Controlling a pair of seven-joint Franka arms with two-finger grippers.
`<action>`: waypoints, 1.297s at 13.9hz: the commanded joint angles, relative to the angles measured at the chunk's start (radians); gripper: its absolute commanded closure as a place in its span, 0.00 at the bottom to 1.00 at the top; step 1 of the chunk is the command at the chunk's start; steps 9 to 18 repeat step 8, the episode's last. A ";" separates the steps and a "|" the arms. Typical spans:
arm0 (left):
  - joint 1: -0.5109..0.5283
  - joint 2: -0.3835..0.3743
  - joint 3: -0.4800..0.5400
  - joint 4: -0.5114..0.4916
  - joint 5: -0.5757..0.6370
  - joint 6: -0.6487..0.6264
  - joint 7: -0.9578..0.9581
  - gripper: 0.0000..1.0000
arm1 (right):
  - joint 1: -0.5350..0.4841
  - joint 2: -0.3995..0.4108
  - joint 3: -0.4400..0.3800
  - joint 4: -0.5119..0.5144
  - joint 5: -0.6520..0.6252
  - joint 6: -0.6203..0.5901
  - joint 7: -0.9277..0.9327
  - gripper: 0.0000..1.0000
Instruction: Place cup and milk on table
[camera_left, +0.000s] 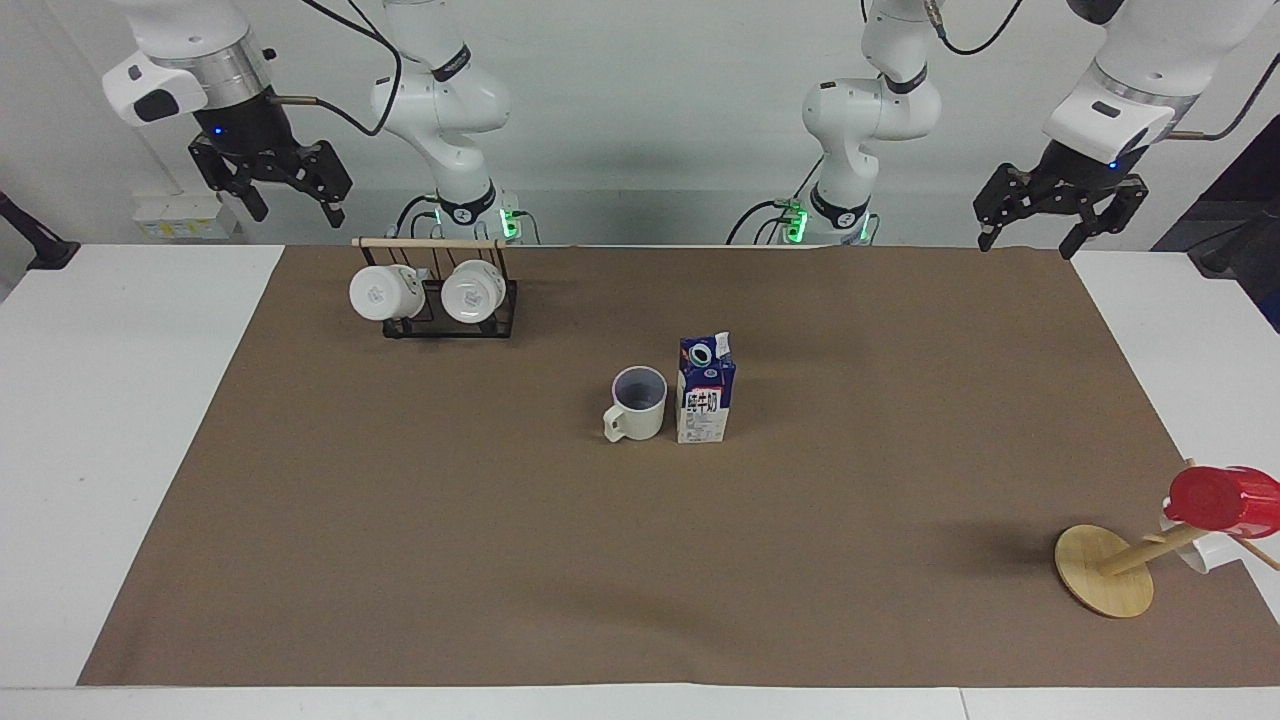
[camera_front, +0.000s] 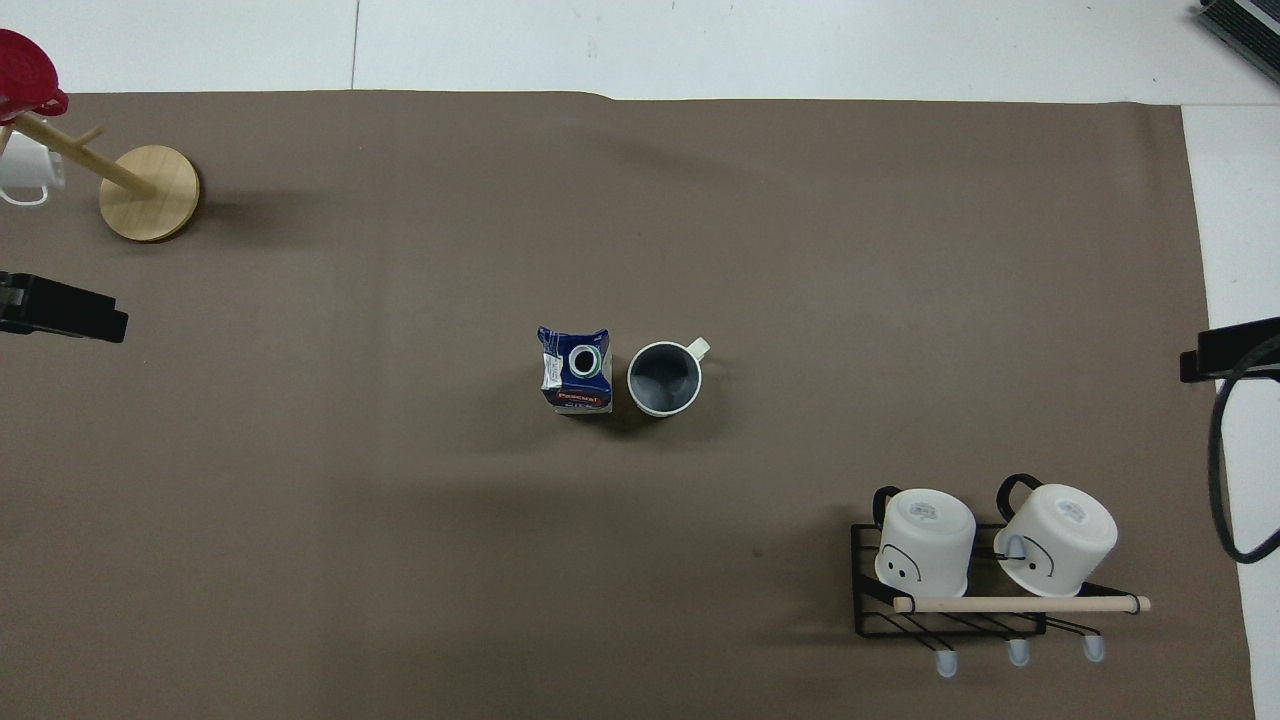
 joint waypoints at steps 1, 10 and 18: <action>0.015 -0.002 -0.009 0.014 -0.009 -0.026 0.007 0.00 | -0.006 -0.007 0.002 0.000 0.007 -0.013 -0.021 0.00; 0.015 -0.001 -0.009 0.014 -0.009 -0.016 0.009 0.00 | -0.006 -0.007 0.002 -0.001 0.007 -0.011 -0.021 0.00; 0.015 -0.001 -0.009 0.014 -0.009 -0.016 0.009 0.00 | -0.006 -0.007 0.002 -0.001 0.007 -0.011 -0.021 0.00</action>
